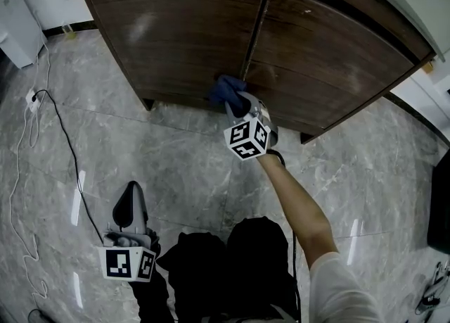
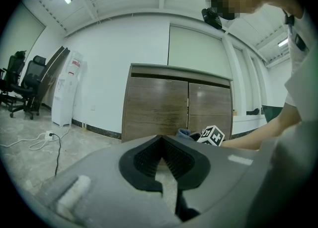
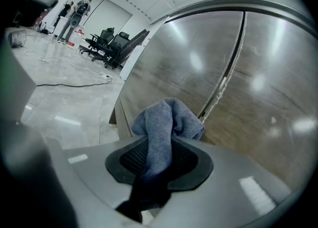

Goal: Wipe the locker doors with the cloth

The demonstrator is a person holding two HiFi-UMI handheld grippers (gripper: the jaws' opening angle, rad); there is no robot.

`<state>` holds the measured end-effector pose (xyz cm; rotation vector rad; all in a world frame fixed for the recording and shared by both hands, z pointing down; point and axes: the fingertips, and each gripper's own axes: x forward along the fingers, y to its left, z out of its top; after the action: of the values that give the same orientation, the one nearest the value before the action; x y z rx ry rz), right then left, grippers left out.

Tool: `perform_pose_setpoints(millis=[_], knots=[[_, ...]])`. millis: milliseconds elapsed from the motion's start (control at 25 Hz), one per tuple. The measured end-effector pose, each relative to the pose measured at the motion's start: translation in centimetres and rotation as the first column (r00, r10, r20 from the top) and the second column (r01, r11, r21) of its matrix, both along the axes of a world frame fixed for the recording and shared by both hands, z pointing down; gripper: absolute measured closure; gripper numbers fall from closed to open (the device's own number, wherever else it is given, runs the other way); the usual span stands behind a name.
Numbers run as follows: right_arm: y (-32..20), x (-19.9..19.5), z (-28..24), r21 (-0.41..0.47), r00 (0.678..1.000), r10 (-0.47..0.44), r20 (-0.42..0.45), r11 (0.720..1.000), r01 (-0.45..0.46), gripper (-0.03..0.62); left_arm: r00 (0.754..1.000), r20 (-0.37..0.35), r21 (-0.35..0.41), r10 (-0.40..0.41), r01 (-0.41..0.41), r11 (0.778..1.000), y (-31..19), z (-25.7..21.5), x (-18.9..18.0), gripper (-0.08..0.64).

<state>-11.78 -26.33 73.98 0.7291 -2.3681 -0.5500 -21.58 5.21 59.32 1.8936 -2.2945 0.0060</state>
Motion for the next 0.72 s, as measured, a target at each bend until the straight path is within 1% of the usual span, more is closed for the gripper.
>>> perform_pose_setpoints(millis=[200, 520, 720], knots=[[-0.6, -1.3, -5.4, 0.039, 0.999, 0.006, 0.048, 0.999, -0.008, 0.479, 1.000, -0.004, 0.002, 0.005, -0.005, 1.000, -0.4, -0.1, 0.3, 0.560], [-0.6, -2.4, -12.6, 0.113, 0.996, -0.008, 0.089, 0.994, -0.002, 0.479, 0.999, -0.013, -0.002, 0.038, -0.038, 0.999, -1.1, -0.3, 1.4, 0.560], [-0.4, -3.4, -17.0, 0.147, 0.991, -0.021, 0.130, 0.989, 0.002, 0.479, 0.999, -0.020, -0.004, 0.030, -0.030, 1.000, -0.6, -0.2, 1.2, 0.560]])
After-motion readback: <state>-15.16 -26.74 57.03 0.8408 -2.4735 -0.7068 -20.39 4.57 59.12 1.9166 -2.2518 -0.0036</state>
